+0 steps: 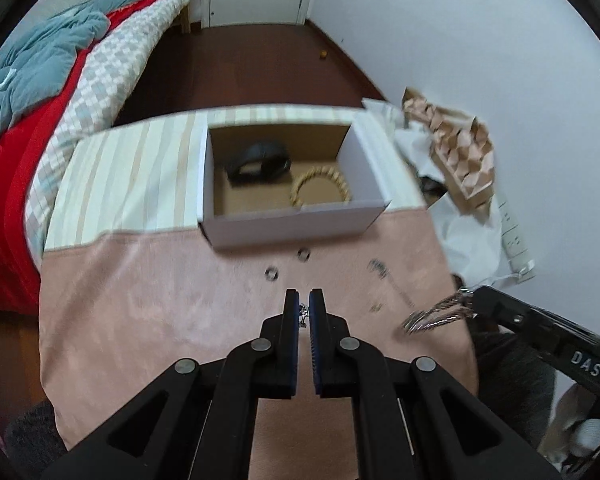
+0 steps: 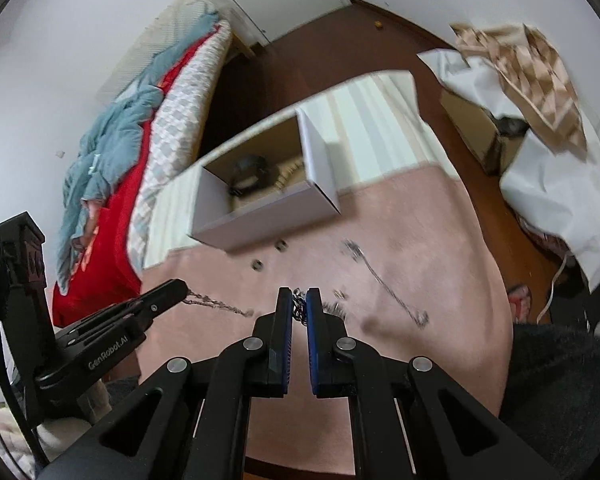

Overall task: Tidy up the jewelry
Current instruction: 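Carry both silver bracelets into the white box and release them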

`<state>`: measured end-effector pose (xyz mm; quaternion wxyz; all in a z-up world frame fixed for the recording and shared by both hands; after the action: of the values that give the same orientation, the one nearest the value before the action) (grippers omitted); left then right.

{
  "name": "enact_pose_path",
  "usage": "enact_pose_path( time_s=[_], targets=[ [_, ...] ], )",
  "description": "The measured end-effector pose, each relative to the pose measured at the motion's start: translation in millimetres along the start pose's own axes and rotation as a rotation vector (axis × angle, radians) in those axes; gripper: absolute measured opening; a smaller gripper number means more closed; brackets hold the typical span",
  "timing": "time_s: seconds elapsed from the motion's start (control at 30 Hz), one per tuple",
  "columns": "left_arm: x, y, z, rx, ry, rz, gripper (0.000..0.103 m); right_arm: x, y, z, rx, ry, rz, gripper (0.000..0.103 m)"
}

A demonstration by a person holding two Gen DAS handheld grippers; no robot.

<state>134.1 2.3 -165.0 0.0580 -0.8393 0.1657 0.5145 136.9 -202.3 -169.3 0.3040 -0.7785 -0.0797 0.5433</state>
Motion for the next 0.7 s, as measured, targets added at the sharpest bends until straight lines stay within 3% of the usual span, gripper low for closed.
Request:
enact_pose_path(
  time_s=[0.23, 0.4, 0.53, 0.7],
  targets=[
    [-35, -18, -54, 0.003, 0.100, -0.007, 0.003, -17, -64, -45, -0.085, 0.071, -0.067, 0.007],
    [-37, -42, -92, 0.006, 0.134, -0.033, 0.003, -5, -100, -85, -0.133, 0.093, -0.070, 0.007],
    [-16, -65, -108, -0.004, 0.111, -0.049, 0.003, 29, -114, -114, -0.155, 0.078, -0.029, 0.007],
    [31, -87, -111, -0.024, 0.023, -0.050, 0.003, 84, -110, -138, -0.165, 0.030, 0.047, 0.007]
  ],
)
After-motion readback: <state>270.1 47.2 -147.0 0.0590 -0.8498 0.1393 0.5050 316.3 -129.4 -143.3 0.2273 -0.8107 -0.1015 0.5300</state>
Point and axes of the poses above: each gripper's, at about its wrist camera, not at the fingertips, and x roughly the way its jaws point, y to its right, z to its underside, the point moved 4 cm from there along x, roughly the way its jaws point, and after that the axes turned 15 degrees about x, right-handed, at the moved point
